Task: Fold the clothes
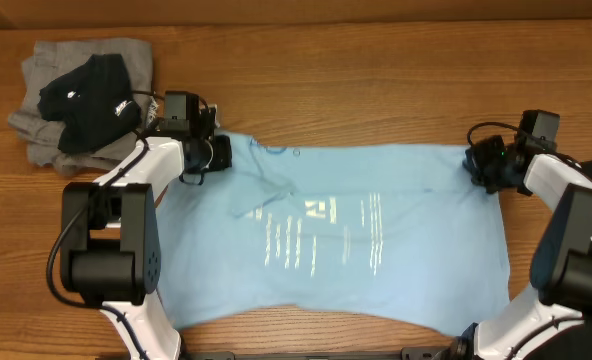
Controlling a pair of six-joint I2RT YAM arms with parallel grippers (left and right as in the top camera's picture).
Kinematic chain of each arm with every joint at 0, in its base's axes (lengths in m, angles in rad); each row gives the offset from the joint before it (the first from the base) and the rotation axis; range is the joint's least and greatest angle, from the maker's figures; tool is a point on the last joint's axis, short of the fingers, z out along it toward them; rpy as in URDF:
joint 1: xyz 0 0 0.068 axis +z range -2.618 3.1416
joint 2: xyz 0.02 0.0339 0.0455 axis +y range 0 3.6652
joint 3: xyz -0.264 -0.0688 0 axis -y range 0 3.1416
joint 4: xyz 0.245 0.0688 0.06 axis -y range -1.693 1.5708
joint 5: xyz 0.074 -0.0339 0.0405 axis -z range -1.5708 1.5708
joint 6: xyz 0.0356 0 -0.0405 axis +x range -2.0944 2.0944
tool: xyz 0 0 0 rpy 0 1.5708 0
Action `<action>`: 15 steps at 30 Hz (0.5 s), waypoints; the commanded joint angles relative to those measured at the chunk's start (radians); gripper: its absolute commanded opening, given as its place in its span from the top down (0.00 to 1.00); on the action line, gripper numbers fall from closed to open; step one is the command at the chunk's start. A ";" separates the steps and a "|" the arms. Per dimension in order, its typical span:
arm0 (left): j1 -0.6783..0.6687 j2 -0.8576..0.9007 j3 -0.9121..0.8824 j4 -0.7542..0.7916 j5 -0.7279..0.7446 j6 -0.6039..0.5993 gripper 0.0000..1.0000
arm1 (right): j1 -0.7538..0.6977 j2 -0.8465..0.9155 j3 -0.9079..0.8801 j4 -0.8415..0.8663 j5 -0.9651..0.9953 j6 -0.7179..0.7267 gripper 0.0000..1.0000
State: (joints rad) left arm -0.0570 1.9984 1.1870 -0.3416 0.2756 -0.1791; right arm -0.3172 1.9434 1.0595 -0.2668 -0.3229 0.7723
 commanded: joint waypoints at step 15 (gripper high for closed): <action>0.005 0.114 0.353 -0.068 0.011 -0.100 0.88 | 0.029 0.170 0.190 0.216 -0.149 -0.036 0.95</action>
State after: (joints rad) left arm -0.0570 2.1128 1.4338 -0.3614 0.2939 -0.2737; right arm -0.2863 2.1059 1.1812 -0.0113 -0.4152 0.8276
